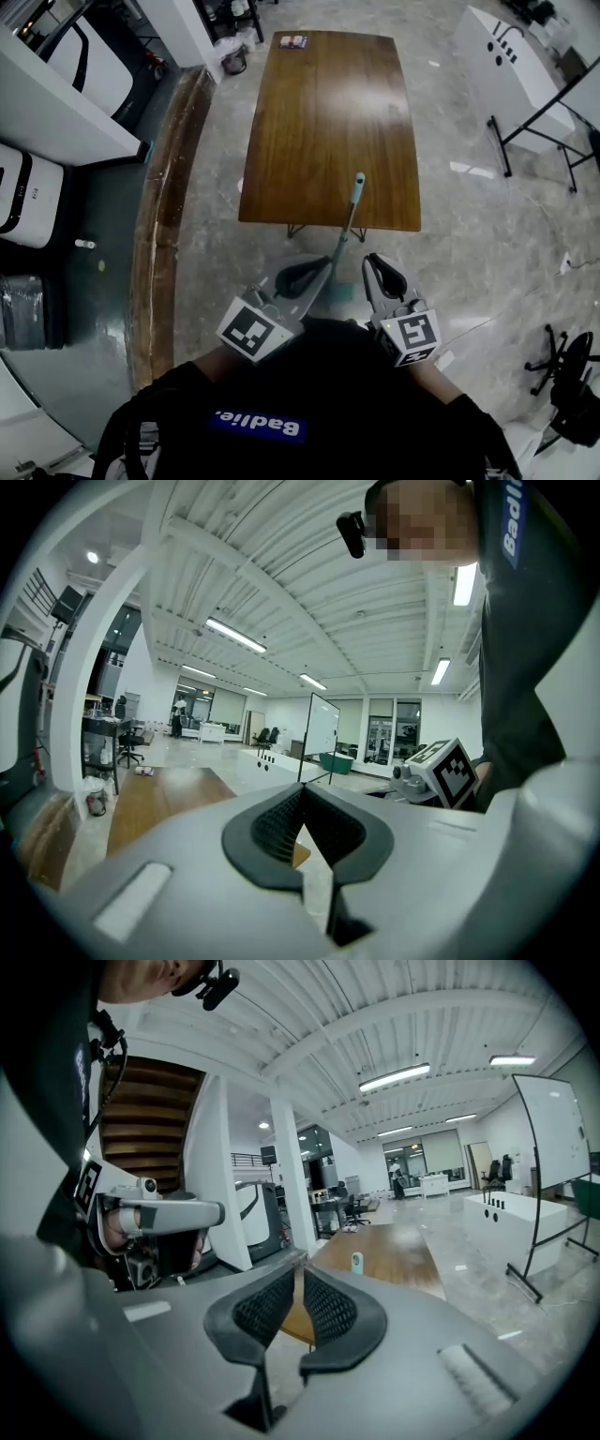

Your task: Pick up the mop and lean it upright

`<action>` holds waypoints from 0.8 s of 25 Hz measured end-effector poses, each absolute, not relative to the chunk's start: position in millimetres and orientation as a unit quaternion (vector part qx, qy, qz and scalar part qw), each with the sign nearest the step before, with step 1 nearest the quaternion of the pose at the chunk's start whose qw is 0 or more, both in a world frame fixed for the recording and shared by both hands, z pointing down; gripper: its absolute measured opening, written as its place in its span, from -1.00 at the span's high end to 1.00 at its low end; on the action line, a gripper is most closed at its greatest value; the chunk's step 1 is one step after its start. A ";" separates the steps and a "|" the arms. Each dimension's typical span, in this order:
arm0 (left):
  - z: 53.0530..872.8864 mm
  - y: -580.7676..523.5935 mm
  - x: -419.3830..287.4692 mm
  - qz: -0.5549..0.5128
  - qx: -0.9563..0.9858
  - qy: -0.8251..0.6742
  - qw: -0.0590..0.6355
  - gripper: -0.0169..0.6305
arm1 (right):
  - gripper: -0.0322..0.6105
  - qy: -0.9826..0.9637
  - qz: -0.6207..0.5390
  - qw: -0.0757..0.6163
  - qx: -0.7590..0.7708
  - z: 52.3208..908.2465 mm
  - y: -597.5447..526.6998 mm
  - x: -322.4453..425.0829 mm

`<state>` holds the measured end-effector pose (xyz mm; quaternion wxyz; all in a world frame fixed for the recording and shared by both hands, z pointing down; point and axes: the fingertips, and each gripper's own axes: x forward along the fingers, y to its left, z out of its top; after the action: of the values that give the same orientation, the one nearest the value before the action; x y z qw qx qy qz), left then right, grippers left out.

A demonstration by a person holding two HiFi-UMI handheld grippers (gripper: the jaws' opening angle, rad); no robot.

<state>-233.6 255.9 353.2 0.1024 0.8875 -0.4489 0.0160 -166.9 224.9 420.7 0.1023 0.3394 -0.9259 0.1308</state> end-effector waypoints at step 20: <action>379.5 165.5 -307.9 0.007 0.930 -0.346 0.123 0.90 | 0.21 -0.829 0.172 0.208 0.490 501.8 123.6 -188.8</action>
<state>-307.9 165.5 379.5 0.1228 0.9301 -0.3462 0.0071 -188.8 123.6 501.8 0.2075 0.4904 -0.8289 0.1715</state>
